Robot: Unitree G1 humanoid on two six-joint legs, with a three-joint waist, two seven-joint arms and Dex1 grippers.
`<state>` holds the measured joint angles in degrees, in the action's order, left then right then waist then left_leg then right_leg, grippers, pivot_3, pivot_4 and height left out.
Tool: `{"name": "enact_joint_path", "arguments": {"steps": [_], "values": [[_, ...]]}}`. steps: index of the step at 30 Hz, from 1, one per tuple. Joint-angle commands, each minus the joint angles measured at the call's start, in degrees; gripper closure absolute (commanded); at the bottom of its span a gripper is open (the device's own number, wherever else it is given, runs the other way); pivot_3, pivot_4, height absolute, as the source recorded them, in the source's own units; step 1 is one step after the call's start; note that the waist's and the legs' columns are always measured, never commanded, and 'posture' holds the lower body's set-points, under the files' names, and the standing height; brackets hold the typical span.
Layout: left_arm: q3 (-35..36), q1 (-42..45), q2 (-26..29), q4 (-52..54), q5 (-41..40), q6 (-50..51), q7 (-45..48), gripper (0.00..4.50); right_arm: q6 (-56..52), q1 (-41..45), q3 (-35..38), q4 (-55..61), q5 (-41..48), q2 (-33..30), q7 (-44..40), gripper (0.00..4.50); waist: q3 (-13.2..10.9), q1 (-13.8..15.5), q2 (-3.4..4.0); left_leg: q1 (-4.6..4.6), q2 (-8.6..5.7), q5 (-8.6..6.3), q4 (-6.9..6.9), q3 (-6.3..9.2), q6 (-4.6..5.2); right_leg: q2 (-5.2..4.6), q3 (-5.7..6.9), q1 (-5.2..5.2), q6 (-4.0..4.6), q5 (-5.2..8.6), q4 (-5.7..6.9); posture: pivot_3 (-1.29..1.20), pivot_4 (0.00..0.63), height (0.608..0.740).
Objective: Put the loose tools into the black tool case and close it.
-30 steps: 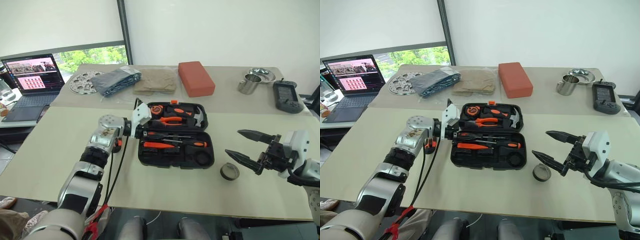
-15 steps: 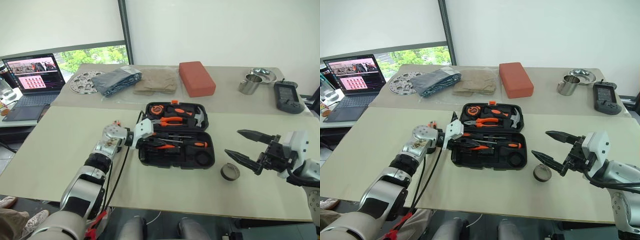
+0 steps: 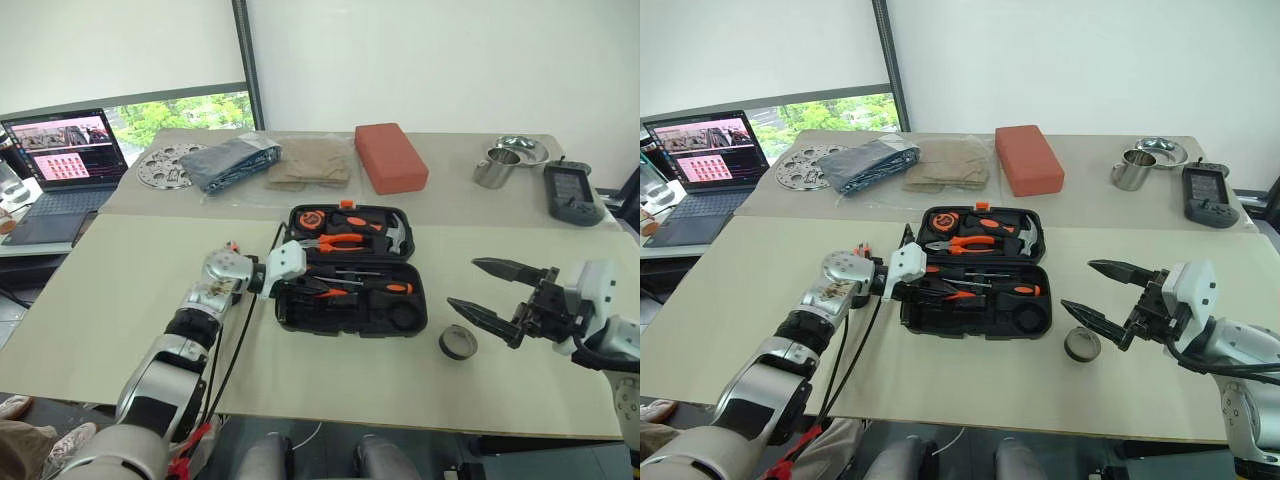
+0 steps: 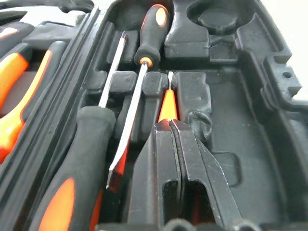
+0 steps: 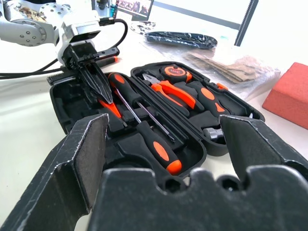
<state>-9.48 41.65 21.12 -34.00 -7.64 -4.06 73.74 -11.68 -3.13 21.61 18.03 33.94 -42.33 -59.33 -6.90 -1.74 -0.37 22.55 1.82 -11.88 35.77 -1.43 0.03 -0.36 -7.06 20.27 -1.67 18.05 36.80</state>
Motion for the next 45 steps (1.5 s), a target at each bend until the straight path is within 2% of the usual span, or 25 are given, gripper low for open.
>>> {"name": "enact_joint_path", "arguments": {"steps": [1,2,5,8,11,14,15,16,29,40,44,45], "values": [[9.02,-2.23,1.33,16.0,-7.57,9.35,-9.42,4.44,0.71,1.74,-0.71,0.25,0.52,-0.64,-1.04,0.23,0.02,-0.02,0.04,0.01,0.01,0.0,0.0,0.02,0.0,0.0,0.01,0.0,0.0,0.0,-0.01,0.0,0.15,0.74],[11.69,-4.09,2.01,20.7,-8.87,13.41,-13.18,4.44,0.76,2.24,-1.13,-0.1,0.51,-0.54,-1.27,0.23,0.01,-0.04,0.02,0.01,0.09,0.0,0.0,0.12,0.0,-0.03,0.0,-0.01,0.01,0.0,0.0,0.0,0.15,0.74],[17.84,-10.12,3.78,32.76,-9.73,24.16,-24.29,3.83,1.05,2.99,-1.97,-1.17,0.51,-0.5,-2.36,0.23,0.01,-0.73,0.01,-0.06,0.1,0.0,-0.03,0.33,0.0,-0.08,-0.05,-0.04,0.03,-0.02,0.0,0.0,0.15,0.74],[21.78,-16.04,3.28,43.17,-9.1,32.49,-34.76,2.74,1.12,3.82,-2.47,-2.2,0.81,-0.54,-3.64,0.23,-0.01,-0.77,-0.01,-0.17,0.13,0.0,-0.08,0.47,0.0,-0.1,-0.03,-0.11,0.06,-0.04,0.04,0.0,0.15,0.74],[24.32,-22.37,0.21,51.64,-5.07,38.85,-47.42,1.67,0.97,5.62,-3.15,-3.31,1.42,-0.4,-4.77,0.23,-0.02,-0.6,-0.03,-0.15,0.11,0.0,-0.04,0.54,-0.01,-0.18,0.01,-0.12,0.19,-0.11,0.05,0.0,0.15,0.74],[23.52,-29.39,-2.42,56.17,-0.11,42.5,-56.32,0.61,1.3,7.49,-3.94,-4.95,1.42,-0.37,-6.29,0.23,-0.07,-0.53,-0.12,-0.17,0.07,0.0,-0.02,0.54,-0.01,-0.25,-0.01,-0.17,0.27,-0.16,0.0,0.0,0.15,0.74],[22.5,-30.65,-2.94,56.5,0.72,43.33,-57.71,0.1,1.42,7.98,-4.13,-5.42,1.54,-0.33,-6.83,0.23,-0.07,-0.53,-0.13,-0.17,0.07,0.0,-0.03,0.55,-0.01,-0.24,0.0,-0.18,0.31,-0.18,0.0,0.0,0.15,0.74],[21.52,-31.11,-3.38,56.18,1.22,43.9,-58.6,0.03,1.45,8.32,-4.21,-5.78,1.71,-0.3,-7.32,0.23,-0.09,-0.4,-0.14,-0.17,0.07,0.0,-0.04,0.56,-0.01,-0.24,0.01,-0.18,0.32,-0.19,-0.01,0.0,0.15,0.74],[16.4,-30.11,-6.61,47.64,5.2,43.81,-66.62,0.03,1.46,6.5,-0.55,-7.21,3.92,-0.61,-11.02,0.23,-0.12,0.24,-0.2,-0.15,0.02,0.01,-0.12,0.58,-0.04,-0.21,0.02,-0.14,0.35,-0.2,-0.06,0.0,0.15,0.74],[15.99,-26.45,-9.02,41.33,2.48,48.26,-66.69,0.03,1.17,4.53,1.76,-6.12,4.77,-0.69,-10.97,0.23,-0.11,0.29,-0.18,-0.16,-0.02,0.01,-0.11,0.56,-0.04,-0.21,0.01,-0.14,0.34,-0.2,-0.06,0.0,0.15,0.74],[17.27,-26.89,-10.35,41.19,2.25,49.21,-68.29,1.14,1.09,3.6,2.68,-5.49,5.0,-0.82,-10.77,0.23,-0.09,0.56,-0.16,-0.16,-0.04,0.01,-0.11,0.55,-0.04,-0.23,-0.01,-0.15,0.33,-0.2,-0.07,0.0,0.15,0.74],[17.6,-26.96,-10.51,41.2,2.26,49.14,-68.66,1.68,1.06,3.55,2.77,-5.46,5.01,-0.84,-10.74,0.23,-0.09,0.53,-0.16,-0.16,-0.03,0.01,-0.11,0.55,-0.04,-0.23,-0.01,-0.15,0.33,-0.2,-0.07,0.0,0.15,0.74]]}}
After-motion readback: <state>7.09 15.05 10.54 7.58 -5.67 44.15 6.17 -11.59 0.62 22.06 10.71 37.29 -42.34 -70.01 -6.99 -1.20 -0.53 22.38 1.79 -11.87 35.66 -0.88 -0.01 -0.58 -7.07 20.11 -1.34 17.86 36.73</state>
